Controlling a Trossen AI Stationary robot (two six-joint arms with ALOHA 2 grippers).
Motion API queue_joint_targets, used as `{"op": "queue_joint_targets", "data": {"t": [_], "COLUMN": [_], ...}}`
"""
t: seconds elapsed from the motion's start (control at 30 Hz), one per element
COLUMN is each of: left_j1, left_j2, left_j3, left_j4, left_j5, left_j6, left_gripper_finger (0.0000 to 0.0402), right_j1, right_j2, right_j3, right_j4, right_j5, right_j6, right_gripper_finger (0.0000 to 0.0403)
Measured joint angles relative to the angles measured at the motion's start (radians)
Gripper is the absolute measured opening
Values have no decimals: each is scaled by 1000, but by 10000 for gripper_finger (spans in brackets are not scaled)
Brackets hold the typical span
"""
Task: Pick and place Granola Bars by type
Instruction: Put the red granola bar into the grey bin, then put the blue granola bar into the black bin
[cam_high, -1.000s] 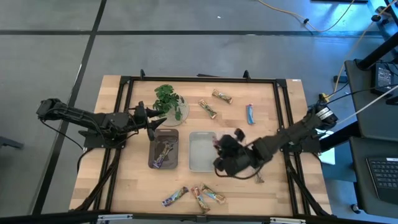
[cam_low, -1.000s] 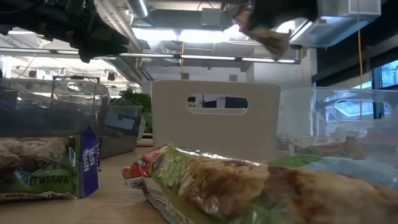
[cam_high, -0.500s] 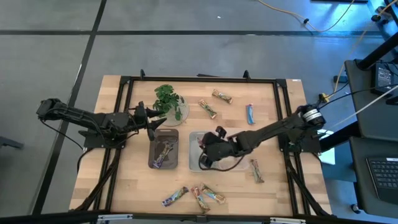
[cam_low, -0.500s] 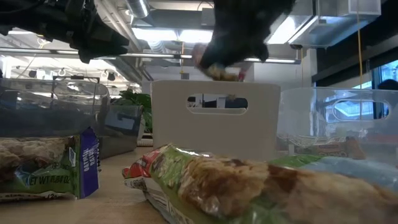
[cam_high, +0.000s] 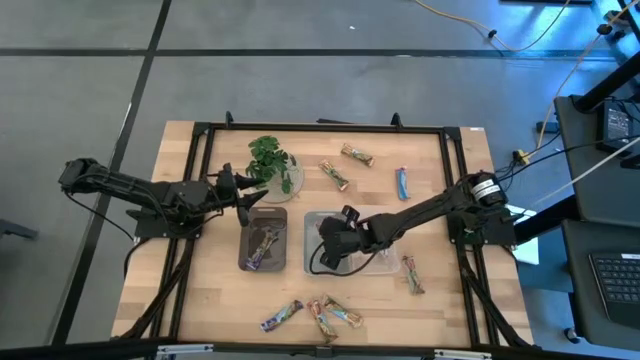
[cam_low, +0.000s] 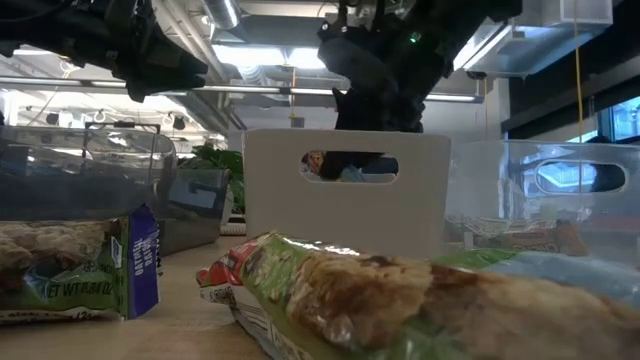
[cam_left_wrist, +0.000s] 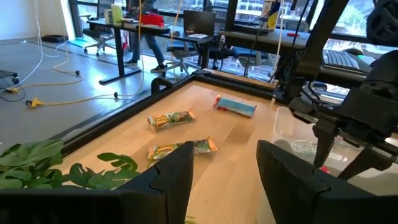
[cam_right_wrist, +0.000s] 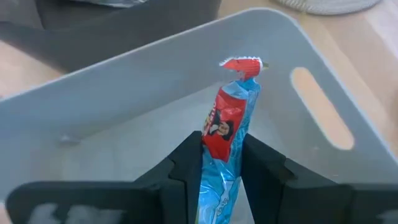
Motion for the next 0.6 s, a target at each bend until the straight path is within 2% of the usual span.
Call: {"op": "queue_joint_targets", "data": {"t": [0.1,0.3,0.6], "left_j1": [0,0,0], "left_j2": [0,0,0], "left_j3": [0,0,0], "left_j4": [0,0,-2], "left_j5": [0,0,1], "left_j6": [0,1,1], "left_gripper_finger": [169,169,165], "right_j1": [-11,-18,49], "right_j2": [0,-18,-231], "right_j3": [0,5,31], "right_j4": [0,-61,-294], "right_j5": [-45,-48,-41], "right_j6": [0,-2,44], "right_gripper_finger": [117,161,177]}}
